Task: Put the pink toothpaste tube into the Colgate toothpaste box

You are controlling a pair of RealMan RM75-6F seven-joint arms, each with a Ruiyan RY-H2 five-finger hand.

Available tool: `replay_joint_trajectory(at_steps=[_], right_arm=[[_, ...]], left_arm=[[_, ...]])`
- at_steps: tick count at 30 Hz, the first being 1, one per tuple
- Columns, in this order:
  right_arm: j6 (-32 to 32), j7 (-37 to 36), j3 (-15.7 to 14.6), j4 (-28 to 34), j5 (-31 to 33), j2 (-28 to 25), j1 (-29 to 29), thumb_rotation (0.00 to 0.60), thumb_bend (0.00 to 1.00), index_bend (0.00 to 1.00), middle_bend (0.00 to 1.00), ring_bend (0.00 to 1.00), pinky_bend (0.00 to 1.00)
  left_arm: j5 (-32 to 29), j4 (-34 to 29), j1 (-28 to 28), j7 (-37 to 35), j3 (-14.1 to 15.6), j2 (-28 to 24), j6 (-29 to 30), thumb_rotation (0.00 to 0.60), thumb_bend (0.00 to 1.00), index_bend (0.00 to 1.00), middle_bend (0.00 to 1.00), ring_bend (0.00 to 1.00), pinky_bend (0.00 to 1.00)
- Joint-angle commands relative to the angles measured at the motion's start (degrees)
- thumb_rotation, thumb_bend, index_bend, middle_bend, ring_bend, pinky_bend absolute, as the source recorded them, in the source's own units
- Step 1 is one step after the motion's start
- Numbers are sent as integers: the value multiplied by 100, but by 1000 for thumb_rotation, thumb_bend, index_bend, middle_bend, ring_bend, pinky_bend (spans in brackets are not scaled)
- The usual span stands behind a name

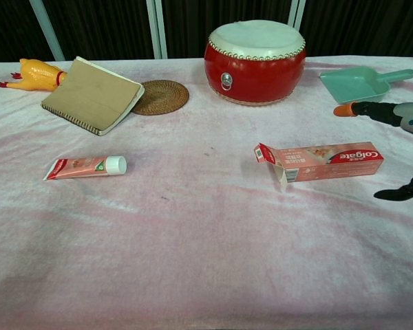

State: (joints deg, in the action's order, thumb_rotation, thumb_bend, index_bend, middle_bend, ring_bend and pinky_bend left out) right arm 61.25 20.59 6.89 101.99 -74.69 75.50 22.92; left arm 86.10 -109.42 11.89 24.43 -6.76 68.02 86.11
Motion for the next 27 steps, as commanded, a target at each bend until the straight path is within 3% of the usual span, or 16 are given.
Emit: replay_joint_trajectory(at_steps=[1, 4, 12, 27], right_arm=[[-208, 216, 253, -217, 381, 210, 276, 600, 156, 1, 30, 7, 124], [-487, 541, 485, -615, 960, 541, 632, 600, 160, 14, 50, 24, 138], [-645, 934, 618, -1154, 1768, 994, 1049, 600, 175, 109, 124, 75, 172], [-633, 878, 451, -1606, 2008, 1189, 1258, 600, 215, 335, 323, 265, 268]], left_arm=[[-50, 19, 9, -11, -18, 2, -23, 600, 63, 32, 0, 0, 48], [-120, 77, 32, -61, -75, -7, -35, 600, 63, 32, 0, 0, 48], [-210, 130, 55, -125, -109, -11, -68, 600, 63, 32, 0, 0, 48], [-291, 169, 76, -147, -89, 5, -120, 600, 63, 32, 0, 0, 48]])
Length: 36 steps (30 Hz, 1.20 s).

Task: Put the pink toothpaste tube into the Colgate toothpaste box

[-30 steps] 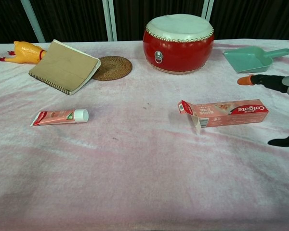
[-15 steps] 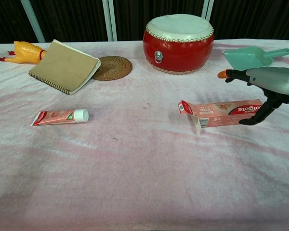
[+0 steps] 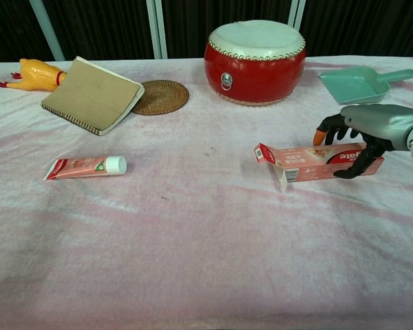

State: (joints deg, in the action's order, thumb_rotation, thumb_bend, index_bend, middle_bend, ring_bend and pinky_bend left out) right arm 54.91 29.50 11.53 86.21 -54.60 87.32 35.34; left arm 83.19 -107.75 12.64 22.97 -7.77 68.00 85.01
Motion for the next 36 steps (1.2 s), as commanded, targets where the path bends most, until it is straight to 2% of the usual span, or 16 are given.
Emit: replay_joint_trajectory(at_steps=[1, 7, 10, 18, 21, 28, 30, 36], right_arm=[[-2, -25, -19, -44, 5, 11, 25, 600, 221, 348, 337, 280, 286], [8, -82, -94, -37, -6, -41, 53, 600, 249, 437, 430, 400, 456], [40, -161, -100, 32, -54, -93, 43, 600, 256, 441, 438, 428, 522], [200, -289, -31, 471, -174, -410, 29, 600, 256, 441, 438, 428, 524], [266, -331, 43, 731, -164, -600, 27, 600, 256, 442, 438, 428, 524], [356, -412, 43, 1086, -89, -893, -46, 600, 256, 441, 438, 428, 524], [393, -473, 11, 1183, -85, -984, -93, 600, 256, 441, 438, 428, 524], [438, -543, -17, 1260, -136, -1078, -102, 600, 256, 441, 438, 428, 524]], left_arm=[[3, 6, 1, -2, 17, 12, -10, 600, 63, 32, 0, 0, 48], [11, -16, 7, 16, 81, 14, -69, 600, 63, 40, 0, 0, 48], [16, -31, 14, 48, 110, 18, -102, 600, 63, 49, 0, 0, 49], [-127, -52, 140, 348, 164, 122, -385, 600, 63, 60, 0, 0, 78], [-517, -56, 344, 768, 93, 190, -757, 600, 63, 93, 24, 29, 132], [-1399, 346, 882, 1648, -186, 612, -1370, 600, 82, 270, 202, 199, 336], [-1989, 762, 1183, 1804, -321, 1024, -1764, 600, 96, 283, 229, 218, 352], [-2540, 1215, 1564, 1985, -362, 1482, -2177, 600, 134, 321, 278, 241, 367]])
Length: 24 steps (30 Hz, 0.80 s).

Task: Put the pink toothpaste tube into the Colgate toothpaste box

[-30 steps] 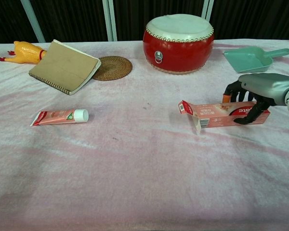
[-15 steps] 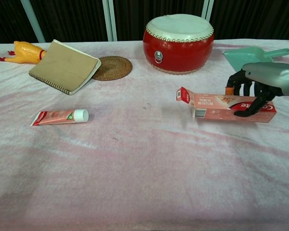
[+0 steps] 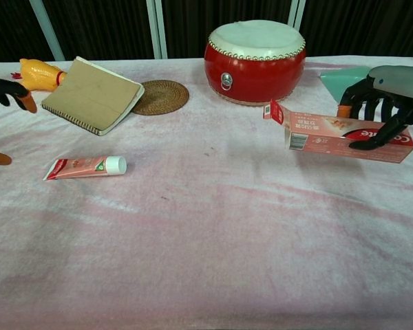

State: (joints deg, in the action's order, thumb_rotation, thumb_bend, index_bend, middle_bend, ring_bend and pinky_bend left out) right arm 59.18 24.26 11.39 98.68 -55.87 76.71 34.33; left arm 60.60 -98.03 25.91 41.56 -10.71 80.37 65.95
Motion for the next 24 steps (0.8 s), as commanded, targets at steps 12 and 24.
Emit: replay_joint_trajectory(at_steps=[12, 24], right_arm=[[100, -196, -16, 30, -39, -119, -19, 600, 256, 441, 438, 428, 524], [149, -311, -54, 25, -87, -118, -28, 600, 256, 441, 438, 428, 524]], left_arm=[[-727, 802, 777, 280, -29, 705, -628, 600, 262, 363, 310, 251, 371], [-1043, 939, 1011, 373, 145, 827, -744, 600, 264, 366, 311, 251, 371]])
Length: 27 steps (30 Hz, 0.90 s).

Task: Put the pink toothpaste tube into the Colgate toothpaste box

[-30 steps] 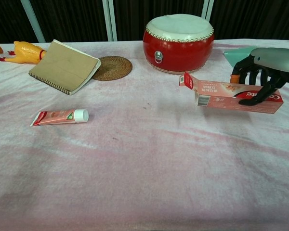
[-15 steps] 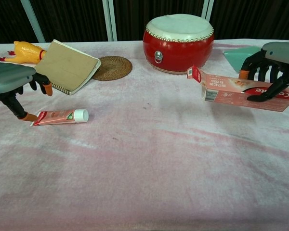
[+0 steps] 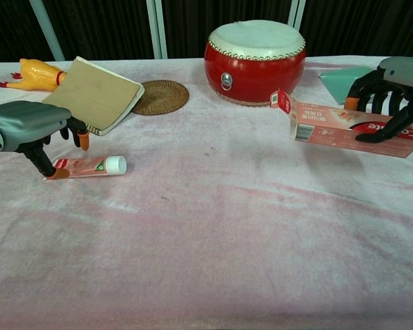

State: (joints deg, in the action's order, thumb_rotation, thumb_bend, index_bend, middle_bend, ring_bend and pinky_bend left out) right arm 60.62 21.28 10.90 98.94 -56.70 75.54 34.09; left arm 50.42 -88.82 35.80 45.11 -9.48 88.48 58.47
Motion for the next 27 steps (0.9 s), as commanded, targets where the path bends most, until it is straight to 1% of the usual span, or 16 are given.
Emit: replay_joint_trajectory(at_steps=[1, 7, 11, 15, 17, 22, 25, 27], right_arm=[[12, -26, -6, -2, -9, -4, -7, 600, 256, 442, 438, 428, 524], [26, -56, -12, 7, -22, -18, -5, 600, 256, 441, 438, 428, 524], [46, -66, -18, 10, -40, -12, 1, 600, 256, 441, 438, 428, 524], [57, -53, -33, 10, -39, -14, 5, 600, 256, 441, 438, 428, 524], [68, -49, -38, 13, -39, -15, 4, 600, 256, 442, 438, 428, 524], [90, -29, -65, 27, -44, -22, -2, 600, 256, 441, 438, 428, 524], [97, -18, -83, 39, -50, -26, -6, 600, 256, 441, 438, 428, 524], [107, -18, -93, 53, -56, -29, -12, 600, 256, 441, 438, 428, 524]], left_arm=[[-47, 33, 39, 24, 36, 30, 12, 600, 264, 366, 311, 251, 372], [-165, 144, 117, 39, 89, 125, 11, 600, 264, 380, 319, 256, 381], [-129, 276, 187, 55, 180, 230, 18, 600, 267, 387, 326, 261, 389], [-161, 377, 216, 2, 208, 295, 31, 600, 275, 396, 334, 269, 398], [-161, 417, 224, -22, 224, 318, 46, 600, 291, 413, 352, 286, 418], [41, 460, 219, -152, 268, 357, 182, 600, 386, 512, 461, 380, 509], [201, 466, 221, -212, 301, 351, 245, 600, 410, 554, 502, 417, 543], [328, 450, 232, -235, 320, 329, 293, 600, 415, 566, 513, 427, 552]])
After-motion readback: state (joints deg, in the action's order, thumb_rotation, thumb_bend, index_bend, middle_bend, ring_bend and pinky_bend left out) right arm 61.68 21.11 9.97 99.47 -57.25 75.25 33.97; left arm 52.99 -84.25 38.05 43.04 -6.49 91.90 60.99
